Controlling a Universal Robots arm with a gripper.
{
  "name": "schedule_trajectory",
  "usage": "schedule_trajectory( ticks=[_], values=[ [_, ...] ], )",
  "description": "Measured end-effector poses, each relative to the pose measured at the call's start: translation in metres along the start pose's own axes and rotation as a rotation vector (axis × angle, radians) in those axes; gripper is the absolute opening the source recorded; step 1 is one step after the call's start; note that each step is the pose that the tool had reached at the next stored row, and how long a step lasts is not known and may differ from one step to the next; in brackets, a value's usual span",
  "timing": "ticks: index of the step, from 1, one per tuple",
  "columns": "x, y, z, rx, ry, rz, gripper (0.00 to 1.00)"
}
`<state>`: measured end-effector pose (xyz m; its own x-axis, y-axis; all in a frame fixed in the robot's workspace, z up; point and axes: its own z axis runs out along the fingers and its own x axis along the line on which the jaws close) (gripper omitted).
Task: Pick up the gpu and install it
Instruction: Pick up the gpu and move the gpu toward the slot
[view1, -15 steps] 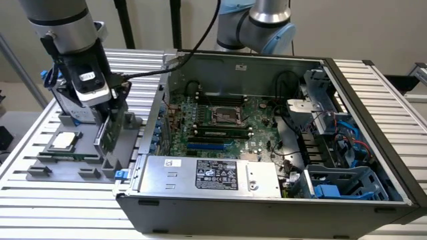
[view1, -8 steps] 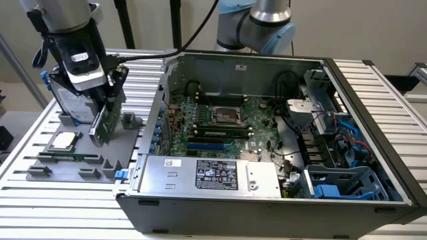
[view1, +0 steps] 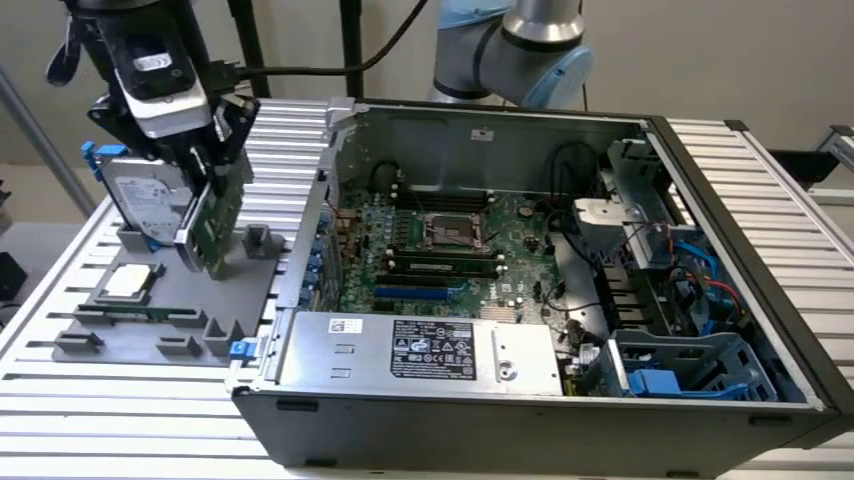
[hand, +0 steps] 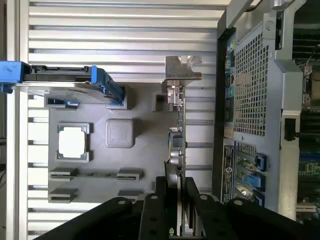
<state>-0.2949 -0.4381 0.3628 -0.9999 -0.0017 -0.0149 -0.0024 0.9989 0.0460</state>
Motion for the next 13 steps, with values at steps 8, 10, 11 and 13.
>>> schedule_trajectory(
  ticks=[8,10,11,13],
  values=[
    [-0.021,0.0014,-0.0363,0.0,0.0003,0.002,0.0],
    [-0.028,0.0016,-0.0453,-0.0002,0.0005,0.002,0.0],
    [-0.033,0.0017,-0.0497,0.0,0.0009,0.002,0.0],
    [-0.042,0.0019,-0.0587,0.0,0.0014,0.002,0.0]
  ],
)
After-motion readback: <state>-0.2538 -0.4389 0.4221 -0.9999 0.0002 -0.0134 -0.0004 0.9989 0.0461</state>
